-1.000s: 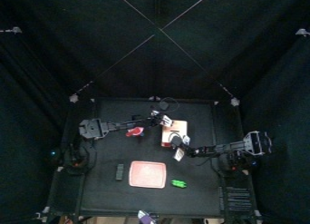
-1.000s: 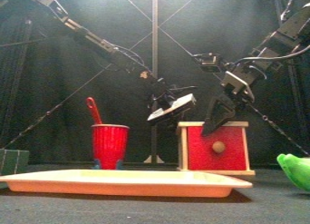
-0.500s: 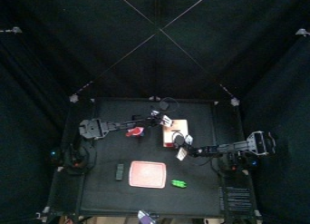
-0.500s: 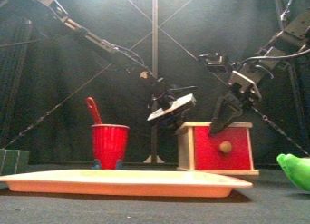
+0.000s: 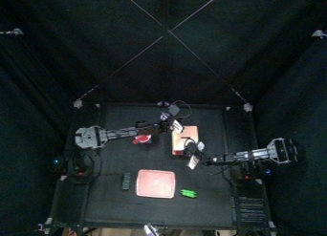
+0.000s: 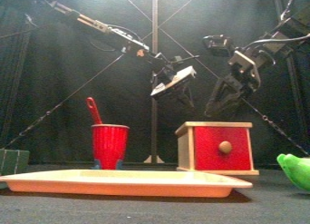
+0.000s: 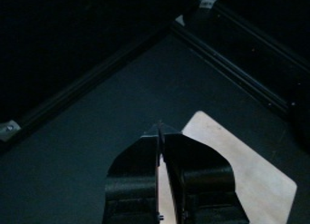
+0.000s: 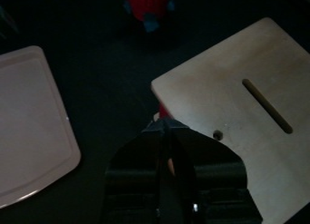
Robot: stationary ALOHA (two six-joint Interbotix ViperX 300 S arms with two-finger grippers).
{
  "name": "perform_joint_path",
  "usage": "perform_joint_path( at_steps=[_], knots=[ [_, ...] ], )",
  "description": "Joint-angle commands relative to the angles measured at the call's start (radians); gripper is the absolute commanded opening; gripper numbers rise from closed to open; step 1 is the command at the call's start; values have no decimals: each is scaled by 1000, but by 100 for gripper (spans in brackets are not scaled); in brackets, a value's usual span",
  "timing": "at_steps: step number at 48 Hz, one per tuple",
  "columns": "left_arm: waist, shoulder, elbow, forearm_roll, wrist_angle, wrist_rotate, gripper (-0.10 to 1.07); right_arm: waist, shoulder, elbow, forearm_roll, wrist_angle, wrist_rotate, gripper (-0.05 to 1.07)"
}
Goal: Close drawer
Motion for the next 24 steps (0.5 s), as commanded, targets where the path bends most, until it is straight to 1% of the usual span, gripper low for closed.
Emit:
perform_joint_path(
  at_steps=[1,6,15,19,24],
  knots=[
    [2,-52,-28,23,-5,0,42,17,-57,3,-5,3,-2,51],
    [2,-67,-21,34,-8,0,42,31,-89,21,-3,3,0,51],
    [-9,-69,-28,41,-14,0,42,49,-138,61,8,3,5,51],
    [-15,-75,-15,41,-12,0,42,60,-155,74,18,2,5,51],
    [-28,-100,18,41,-12,0,42,77,-170,87,32,-2,2,51]
  ],
)
